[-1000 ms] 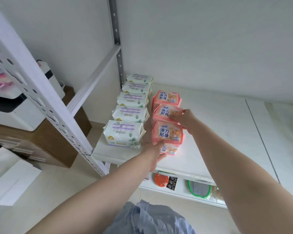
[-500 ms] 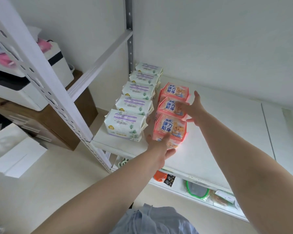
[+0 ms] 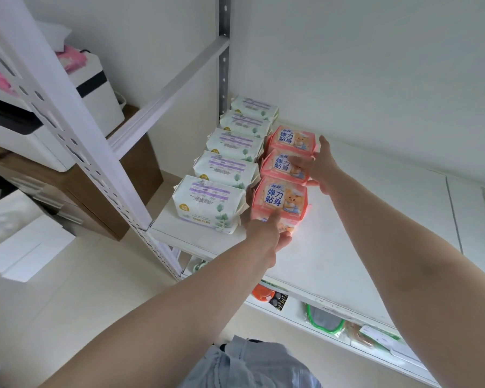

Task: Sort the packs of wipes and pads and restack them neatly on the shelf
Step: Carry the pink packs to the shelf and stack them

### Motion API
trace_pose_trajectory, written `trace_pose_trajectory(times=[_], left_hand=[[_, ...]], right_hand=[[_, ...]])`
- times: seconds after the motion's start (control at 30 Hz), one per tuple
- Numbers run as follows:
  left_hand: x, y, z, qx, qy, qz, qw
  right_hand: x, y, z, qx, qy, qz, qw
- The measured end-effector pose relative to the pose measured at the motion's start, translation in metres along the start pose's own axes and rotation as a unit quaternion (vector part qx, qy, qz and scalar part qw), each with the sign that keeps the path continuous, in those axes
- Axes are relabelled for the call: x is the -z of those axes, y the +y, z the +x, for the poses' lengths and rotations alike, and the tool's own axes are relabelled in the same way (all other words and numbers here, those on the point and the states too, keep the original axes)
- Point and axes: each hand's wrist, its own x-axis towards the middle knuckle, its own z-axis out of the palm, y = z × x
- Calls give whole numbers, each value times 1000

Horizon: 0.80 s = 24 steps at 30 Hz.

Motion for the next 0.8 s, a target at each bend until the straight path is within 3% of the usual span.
trace_pose_trajectory(times=[0.23, 0.8], left_hand=[[-1, 3, 8, 26, -6, 63, 998], [4, 10, 21, 9, -18, 72, 997]], right_hand=[[-5, 6, 4, -12, 15, 8, 1000], [-12, 12, 5, -57, 21, 73, 995]])
